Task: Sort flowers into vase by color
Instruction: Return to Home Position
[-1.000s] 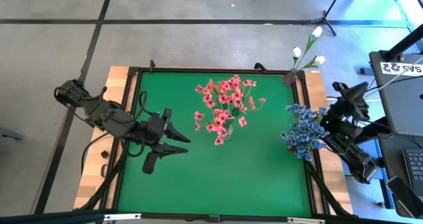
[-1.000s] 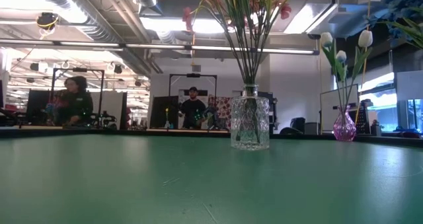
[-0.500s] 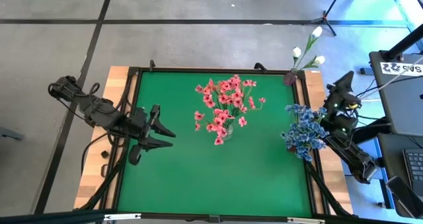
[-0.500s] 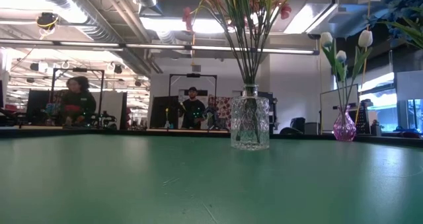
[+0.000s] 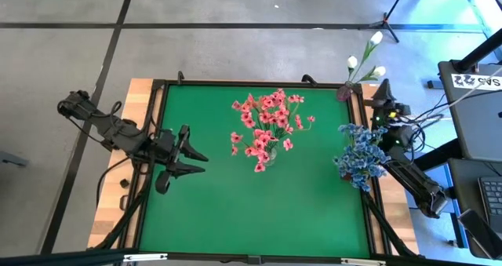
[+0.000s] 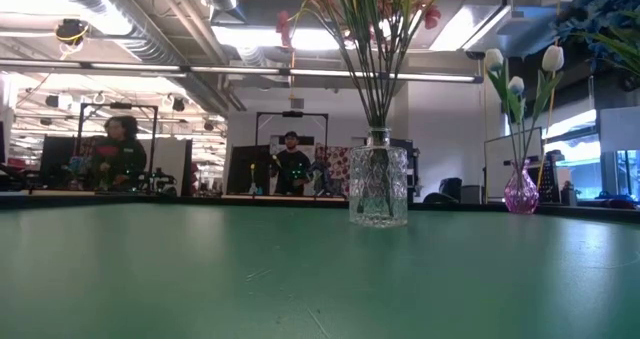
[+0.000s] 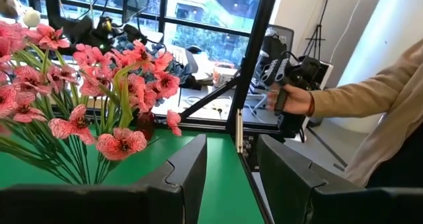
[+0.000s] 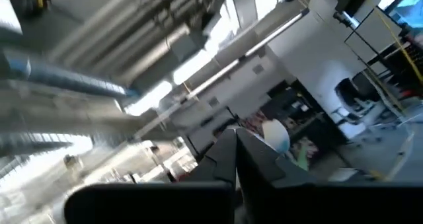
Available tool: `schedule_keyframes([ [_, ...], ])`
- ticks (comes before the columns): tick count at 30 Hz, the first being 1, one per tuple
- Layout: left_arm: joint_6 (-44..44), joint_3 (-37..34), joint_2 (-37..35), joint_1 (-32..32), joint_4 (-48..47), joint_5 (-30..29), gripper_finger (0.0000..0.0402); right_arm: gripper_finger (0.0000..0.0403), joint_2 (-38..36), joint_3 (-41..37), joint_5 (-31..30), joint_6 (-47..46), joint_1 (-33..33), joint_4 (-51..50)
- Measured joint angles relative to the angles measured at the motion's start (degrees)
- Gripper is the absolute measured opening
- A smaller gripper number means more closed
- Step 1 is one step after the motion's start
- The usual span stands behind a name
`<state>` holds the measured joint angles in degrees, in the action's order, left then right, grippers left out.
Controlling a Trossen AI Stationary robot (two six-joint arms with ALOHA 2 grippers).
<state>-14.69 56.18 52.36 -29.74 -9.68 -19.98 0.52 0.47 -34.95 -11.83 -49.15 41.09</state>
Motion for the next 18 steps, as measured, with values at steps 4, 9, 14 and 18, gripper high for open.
schedule_keyframes([
  [4,0.26,0.0,0.0,0.0,-0.02,0.05,0.0131,0.0012,0.02,0.0,-0.9,5.79,0.0,-4.42],
  [9,2.19,0.0,0.0,0.0,-0.04,1.54,0.013,0.0012,0.02,-0.02,-8.06,13.49,0.0,-11.1],
  [14,3.75,-0.09,-1.66,0.0,0.09,2.76,0.013,0.0012,0.02,-0.02,-15.05,15.34,0.0,-19.17],
  [18,6.63,-2.69,-2.92,0.0,3.67,4.79,0.0131,0.0012,0.02,-0.02,-17.12,15.3,0.0,-25.44],
])
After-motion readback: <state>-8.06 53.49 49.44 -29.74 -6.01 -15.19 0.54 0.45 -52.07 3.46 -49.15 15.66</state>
